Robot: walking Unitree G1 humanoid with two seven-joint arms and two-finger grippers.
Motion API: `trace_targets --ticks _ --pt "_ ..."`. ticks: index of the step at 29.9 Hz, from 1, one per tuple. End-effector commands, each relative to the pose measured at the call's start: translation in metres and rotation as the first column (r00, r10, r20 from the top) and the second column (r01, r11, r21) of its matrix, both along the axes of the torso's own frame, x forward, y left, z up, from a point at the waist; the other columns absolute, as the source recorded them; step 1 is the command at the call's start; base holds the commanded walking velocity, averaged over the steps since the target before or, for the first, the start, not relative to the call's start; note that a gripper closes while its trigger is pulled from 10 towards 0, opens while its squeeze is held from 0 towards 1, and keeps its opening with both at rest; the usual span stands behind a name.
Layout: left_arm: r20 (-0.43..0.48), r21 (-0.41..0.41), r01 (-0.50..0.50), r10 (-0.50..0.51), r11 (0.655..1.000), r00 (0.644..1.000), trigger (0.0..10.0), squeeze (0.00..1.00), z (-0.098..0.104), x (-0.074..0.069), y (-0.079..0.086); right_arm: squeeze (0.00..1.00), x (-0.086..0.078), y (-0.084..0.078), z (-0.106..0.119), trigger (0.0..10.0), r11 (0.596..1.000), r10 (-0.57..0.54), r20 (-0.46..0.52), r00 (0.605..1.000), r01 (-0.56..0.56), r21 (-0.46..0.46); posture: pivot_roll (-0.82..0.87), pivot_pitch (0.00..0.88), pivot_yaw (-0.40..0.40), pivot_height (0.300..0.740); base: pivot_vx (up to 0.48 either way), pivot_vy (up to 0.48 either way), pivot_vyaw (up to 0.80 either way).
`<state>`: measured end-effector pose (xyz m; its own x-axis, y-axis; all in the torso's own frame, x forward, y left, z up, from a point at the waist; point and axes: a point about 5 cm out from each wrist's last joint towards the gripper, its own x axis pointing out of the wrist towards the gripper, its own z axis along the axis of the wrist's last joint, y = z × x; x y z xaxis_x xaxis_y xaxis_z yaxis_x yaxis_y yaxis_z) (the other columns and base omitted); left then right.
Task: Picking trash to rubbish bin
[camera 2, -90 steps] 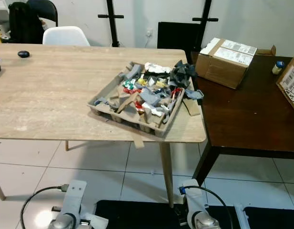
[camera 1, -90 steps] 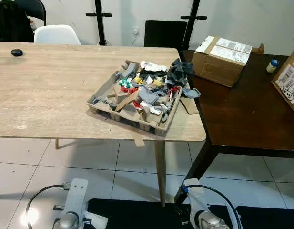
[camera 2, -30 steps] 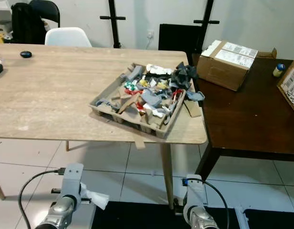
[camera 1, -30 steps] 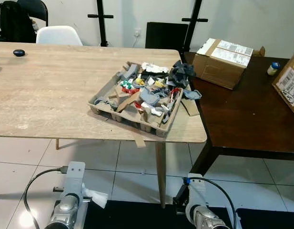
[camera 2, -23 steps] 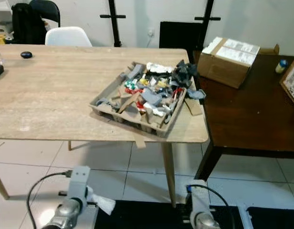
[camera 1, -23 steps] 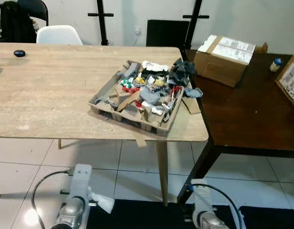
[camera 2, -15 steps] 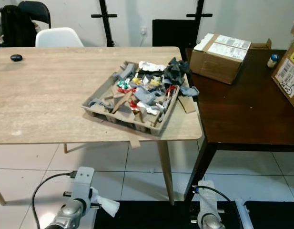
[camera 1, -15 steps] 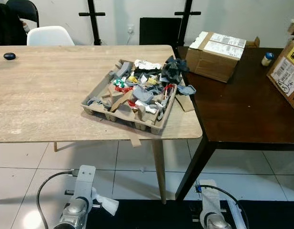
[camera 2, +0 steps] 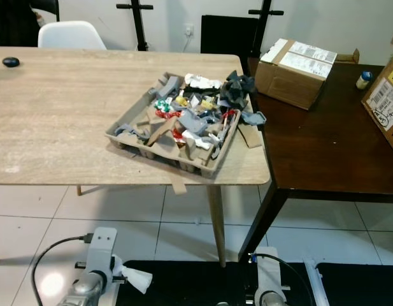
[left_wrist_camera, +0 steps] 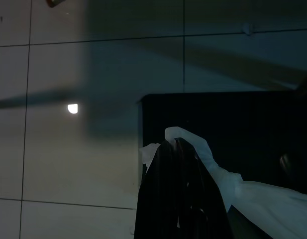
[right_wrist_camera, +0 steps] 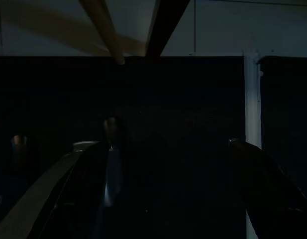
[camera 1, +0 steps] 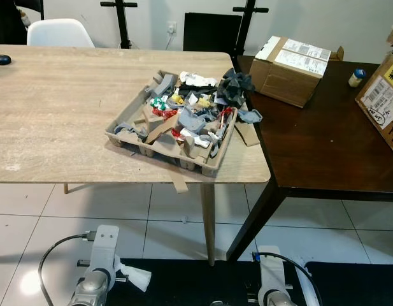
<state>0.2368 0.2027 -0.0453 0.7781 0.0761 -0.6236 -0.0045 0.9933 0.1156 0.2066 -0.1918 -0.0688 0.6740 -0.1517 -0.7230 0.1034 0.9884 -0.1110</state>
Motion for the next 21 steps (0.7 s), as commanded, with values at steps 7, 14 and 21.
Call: trace_targets --ticks 7,14,21 --pt "-0.044 0.01 0.065 -0.065 0.998 0.997 10.0 0.0 -0.005 -0.003 -0.008 0.0 -0.019 -0.016 -0.007 10.0 0.995 -0.094 -0.024 0.995 0.093 -0.033 0.04 0.175 0.016 0.74 0.0 0.0 0.0" --pt "-0.043 0.028 0.089 -0.088 0.996 0.995 10.0 0.0 0.001 0.005 -0.005 0.0 -0.022 -0.017 -0.008 10.0 0.991 -0.123 -0.035 0.992 0.121 -0.048 0.04 0.161 0.06 0.74 0.0 0.0 0.0" --pt "-0.041 0.02 0.068 -0.067 0.997 0.997 10.0 0.0 0.002 0.008 -0.003 0.0 -0.025 -0.017 -0.009 10.0 0.99 -0.136 -0.032 0.99 0.135 -0.035 0.03 0.131 0.049 0.74 0.0 0.0 0.0"
